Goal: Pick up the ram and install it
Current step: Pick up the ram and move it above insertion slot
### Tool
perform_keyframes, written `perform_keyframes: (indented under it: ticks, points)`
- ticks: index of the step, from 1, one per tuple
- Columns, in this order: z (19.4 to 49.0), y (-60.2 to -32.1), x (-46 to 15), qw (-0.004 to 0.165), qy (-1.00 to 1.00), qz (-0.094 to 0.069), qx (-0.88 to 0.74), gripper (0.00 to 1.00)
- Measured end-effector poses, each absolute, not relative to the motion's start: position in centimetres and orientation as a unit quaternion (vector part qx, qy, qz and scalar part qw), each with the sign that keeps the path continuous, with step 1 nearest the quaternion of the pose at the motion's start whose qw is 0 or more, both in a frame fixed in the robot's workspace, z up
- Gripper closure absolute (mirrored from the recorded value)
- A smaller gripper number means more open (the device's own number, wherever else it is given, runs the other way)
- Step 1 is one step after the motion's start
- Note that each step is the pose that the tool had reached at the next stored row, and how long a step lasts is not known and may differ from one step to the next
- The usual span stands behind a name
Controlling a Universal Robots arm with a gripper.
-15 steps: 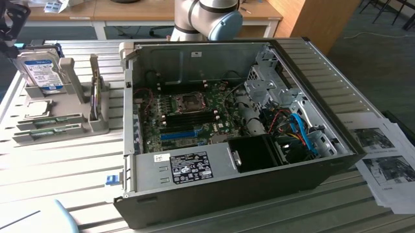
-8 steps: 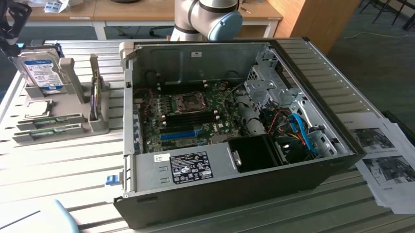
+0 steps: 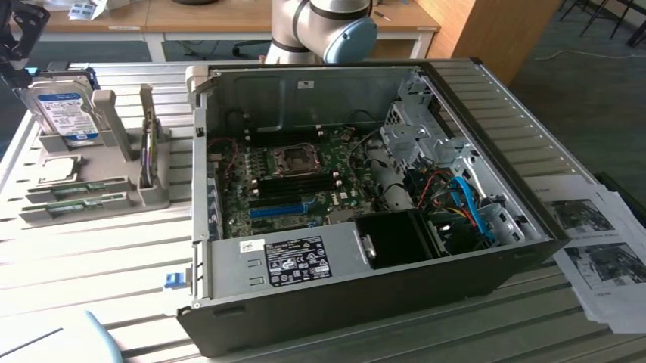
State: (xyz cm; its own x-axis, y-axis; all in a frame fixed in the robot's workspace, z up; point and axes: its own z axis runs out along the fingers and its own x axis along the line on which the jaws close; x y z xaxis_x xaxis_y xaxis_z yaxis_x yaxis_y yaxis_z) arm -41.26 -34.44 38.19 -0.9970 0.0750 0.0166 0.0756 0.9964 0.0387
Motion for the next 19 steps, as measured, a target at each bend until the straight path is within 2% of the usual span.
perform_keyframes:
  ticks: [19]
  points:
    - [36.6,-34.4,-41.3,0.008,-0.999,-0.02,-0.038,0.91]
